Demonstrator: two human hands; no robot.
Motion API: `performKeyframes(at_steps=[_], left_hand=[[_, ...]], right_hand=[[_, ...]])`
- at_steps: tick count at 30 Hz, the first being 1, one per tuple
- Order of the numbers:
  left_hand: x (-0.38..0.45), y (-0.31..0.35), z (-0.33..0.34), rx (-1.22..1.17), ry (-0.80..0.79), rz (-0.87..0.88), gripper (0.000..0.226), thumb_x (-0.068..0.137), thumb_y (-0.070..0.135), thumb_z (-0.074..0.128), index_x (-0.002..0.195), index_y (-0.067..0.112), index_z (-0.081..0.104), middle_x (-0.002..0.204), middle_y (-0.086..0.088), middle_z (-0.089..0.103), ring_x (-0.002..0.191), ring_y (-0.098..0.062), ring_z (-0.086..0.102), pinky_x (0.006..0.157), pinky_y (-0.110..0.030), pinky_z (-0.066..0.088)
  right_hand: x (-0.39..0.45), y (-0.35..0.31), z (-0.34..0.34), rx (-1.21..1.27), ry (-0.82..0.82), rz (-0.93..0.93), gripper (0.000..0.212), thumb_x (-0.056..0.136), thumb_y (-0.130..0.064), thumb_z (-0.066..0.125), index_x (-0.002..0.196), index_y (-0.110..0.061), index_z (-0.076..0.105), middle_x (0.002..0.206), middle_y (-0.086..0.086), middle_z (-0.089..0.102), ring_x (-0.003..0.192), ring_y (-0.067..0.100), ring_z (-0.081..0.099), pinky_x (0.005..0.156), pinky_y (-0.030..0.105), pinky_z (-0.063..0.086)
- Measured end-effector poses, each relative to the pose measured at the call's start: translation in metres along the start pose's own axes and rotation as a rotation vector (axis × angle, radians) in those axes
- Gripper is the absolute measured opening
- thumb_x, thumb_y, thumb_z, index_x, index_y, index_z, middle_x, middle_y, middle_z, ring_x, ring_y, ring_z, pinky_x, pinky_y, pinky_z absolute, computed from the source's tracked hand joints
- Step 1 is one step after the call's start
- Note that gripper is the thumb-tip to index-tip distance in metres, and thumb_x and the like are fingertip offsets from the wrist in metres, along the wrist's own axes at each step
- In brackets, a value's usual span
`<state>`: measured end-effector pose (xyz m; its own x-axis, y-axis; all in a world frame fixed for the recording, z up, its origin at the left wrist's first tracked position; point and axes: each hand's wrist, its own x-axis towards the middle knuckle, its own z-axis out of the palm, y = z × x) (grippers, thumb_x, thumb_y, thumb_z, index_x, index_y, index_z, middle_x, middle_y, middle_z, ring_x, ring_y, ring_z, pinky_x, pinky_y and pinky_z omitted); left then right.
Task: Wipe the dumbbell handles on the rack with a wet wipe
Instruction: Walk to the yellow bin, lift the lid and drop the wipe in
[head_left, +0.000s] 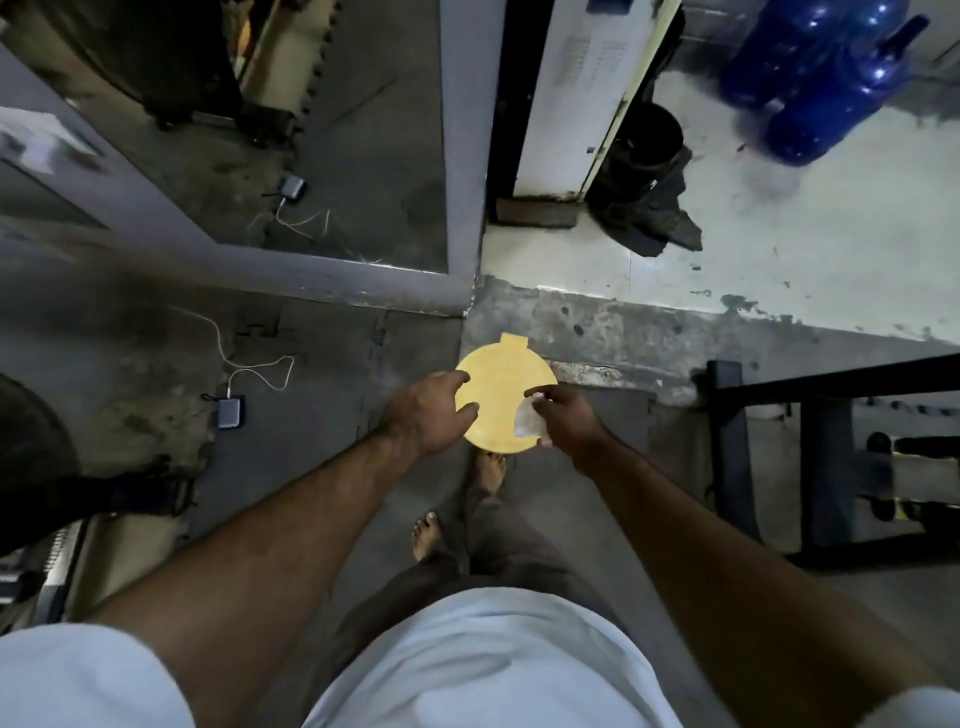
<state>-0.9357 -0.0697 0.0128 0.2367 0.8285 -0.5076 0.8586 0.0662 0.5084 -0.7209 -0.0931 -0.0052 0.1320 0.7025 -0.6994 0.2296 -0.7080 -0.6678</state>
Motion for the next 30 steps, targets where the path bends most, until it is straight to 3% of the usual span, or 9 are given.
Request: performKeyframes(at_steps=[6,11,14,19,21,23,27,30], left_hand=[[0.037,-0.005,0.002,0.027,-0.026,-0.018,0.056,0.09,0.048,0.059,0.138,0.02,0.054,0.14,-0.002,0.057,0.128,-0.024,0.052,0.099,-0.034,0.045],[0.079,-0.011,0.018,-0.046,-0.072,-0.061,0.052,0.084,0.049,0.058,0.129,0.023,0.06,0.129,-0.003,0.064,0.12,-0.026,0.058,0.095,-0.038,0.05],[0.113,-0.025,0.044,-0.053,-0.091,-0.118,0.052,0.088,0.046,0.062,0.134,0.024,0.058,0.135,-0.003,0.061,0.123,-0.026,0.056,0.097,-0.036,0.049],[0.167,-0.054,0.099,-0.078,-0.12,-0.159,0.055,0.091,0.041,0.063,0.14,0.018,0.053,0.141,-0.004,0.057,0.129,-0.027,0.052,0.102,-0.035,0.045],[0.187,-0.063,0.118,-0.078,-0.141,-0.169,0.054,0.092,0.039,0.063,0.14,0.016,0.053,0.14,-0.006,0.058,0.127,-0.028,0.053,0.101,-0.034,0.045],[0.202,-0.068,0.131,-0.088,-0.126,-0.176,0.05,0.093,0.035,0.064,0.138,0.015,0.054,0.136,-0.008,0.06,0.123,-0.031,0.055,0.098,-0.034,0.045],[0.206,-0.073,0.137,-0.113,-0.093,-0.178,0.049,0.092,0.033,0.065,0.135,0.013,0.056,0.134,-0.009,0.061,0.122,-0.032,0.055,0.098,-0.035,0.044],[0.179,-0.07,0.125,-0.124,-0.098,-0.158,0.05,0.091,0.036,0.065,0.135,0.013,0.057,0.132,-0.01,0.062,0.12,-0.031,0.057,0.098,-0.039,0.048]], right_hand=[[0.036,-0.009,0.002,-0.067,0.091,0.04,0.014,0.096,-0.019,0.063,0.108,-0.015,0.069,0.1,0.007,0.065,0.089,0.022,0.06,0.064,0.027,0.049],[0.085,0.002,0.008,-0.082,0.09,0.149,0.017,0.087,-0.015,0.074,0.102,-0.01,0.068,0.098,0.011,0.067,0.094,0.031,0.067,0.077,0.04,0.056],[0.13,0.018,0.019,-0.075,0.086,0.213,0.031,0.086,-0.016,0.076,0.114,-0.005,0.069,0.102,0.01,0.067,0.099,0.029,0.066,0.078,0.034,0.052],[0.207,0.056,0.036,-0.063,0.118,0.257,0.028,0.085,-0.02,0.077,0.111,-0.012,0.07,0.094,0.007,0.064,0.087,0.023,0.062,0.068,0.027,0.047],[0.233,0.074,0.046,-0.087,0.101,0.269,0.024,0.085,-0.025,0.077,0.107,-0.02,0.069,0.1,0.008,0.067,0.09,0.025,0.065,0.072,0.03,0.054],[0.248,0.091,0.052,-0.09,0.069,0.316,0.025,0.084,-0.028,0.077,0.106,-0.027,0.065,0.114,0.01,0.068,0.099,0.031,0.067,0.085,0.044,0.058],[0.249,0.115,0.054,-0.026,0.055,0.352,0.037,0.079,-0.03,0.075,0.114,-0.022,0.066,0.107,0.01,0.065,0.107,0.035,0.065,0.093,0.047,0.055],[0.205,0.103,0.05,0.059,0.019,0.338,0.019,0.093,-0.02,0.066,0.111,-0.014,0.064,0.1,0.012,0.065,0.088,0.027,0.065,0.078,0.038,0.052]])
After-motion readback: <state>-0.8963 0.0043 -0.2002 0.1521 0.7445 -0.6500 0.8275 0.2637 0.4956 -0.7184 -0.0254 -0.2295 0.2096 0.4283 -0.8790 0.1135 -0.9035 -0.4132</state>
